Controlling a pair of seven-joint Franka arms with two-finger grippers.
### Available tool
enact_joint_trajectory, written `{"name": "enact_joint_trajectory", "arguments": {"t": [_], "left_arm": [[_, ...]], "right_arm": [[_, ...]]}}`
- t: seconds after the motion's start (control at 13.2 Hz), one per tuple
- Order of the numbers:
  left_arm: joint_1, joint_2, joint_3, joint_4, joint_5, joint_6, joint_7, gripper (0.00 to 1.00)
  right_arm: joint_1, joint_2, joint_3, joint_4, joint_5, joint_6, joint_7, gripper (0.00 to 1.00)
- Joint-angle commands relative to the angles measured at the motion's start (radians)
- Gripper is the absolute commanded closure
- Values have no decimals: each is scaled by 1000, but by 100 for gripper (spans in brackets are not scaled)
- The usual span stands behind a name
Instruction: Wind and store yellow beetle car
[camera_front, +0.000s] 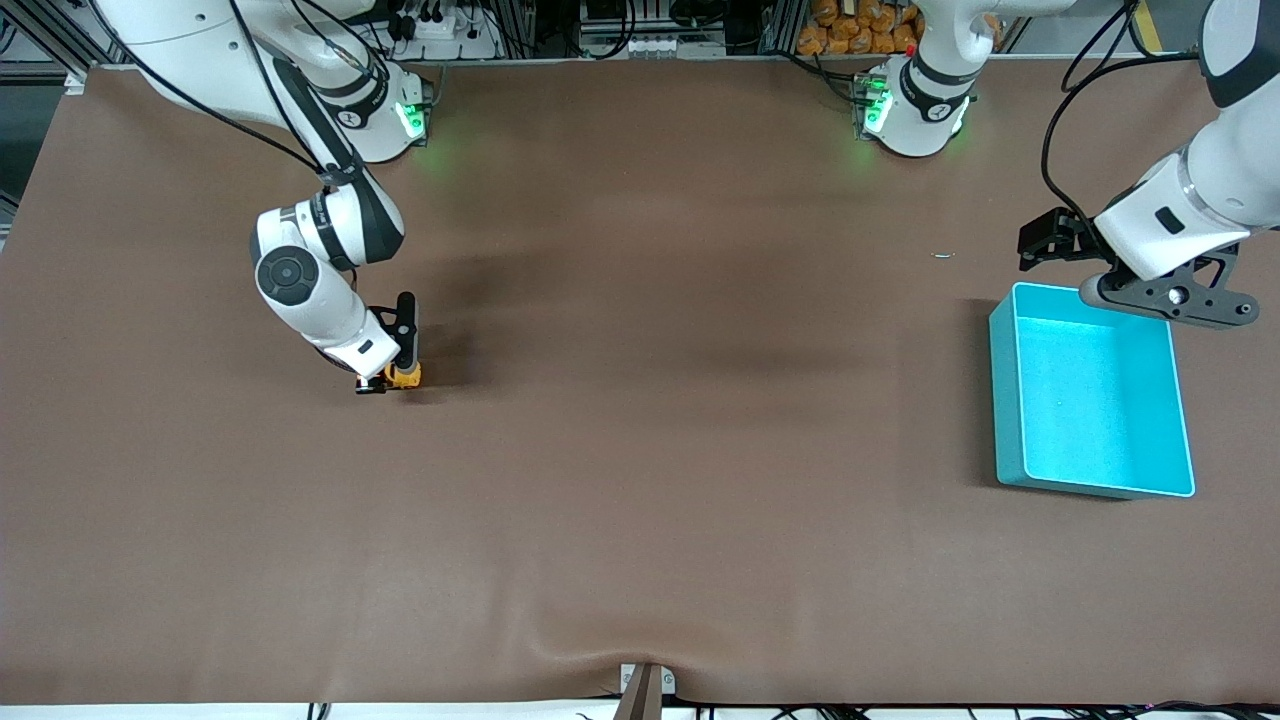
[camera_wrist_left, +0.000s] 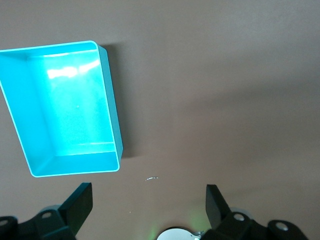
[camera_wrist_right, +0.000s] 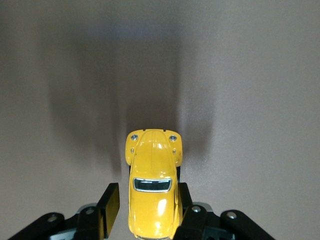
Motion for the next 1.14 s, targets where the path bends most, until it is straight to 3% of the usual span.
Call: {"name": "enact_joint_trajectory", "arguments": {"t": [0.0,0.23,0.3,1.06], "left_arm": [[4,-1,-3,1,7,-7,2,0],[3,-1,-3,0,7,-7,2,0],[4,-1,-3,0,7,-7,2,0],[4,-1,-3,0,8,-7,2,0]], "right_arm": [[-12,9,4,-6,-31,19,0,50],[-9,30,1,-6,-32,39,0,69],[-9,30,1,-6,-33,36,0,72],[-70,64,-1,3,-36,38,-13,76]]}}
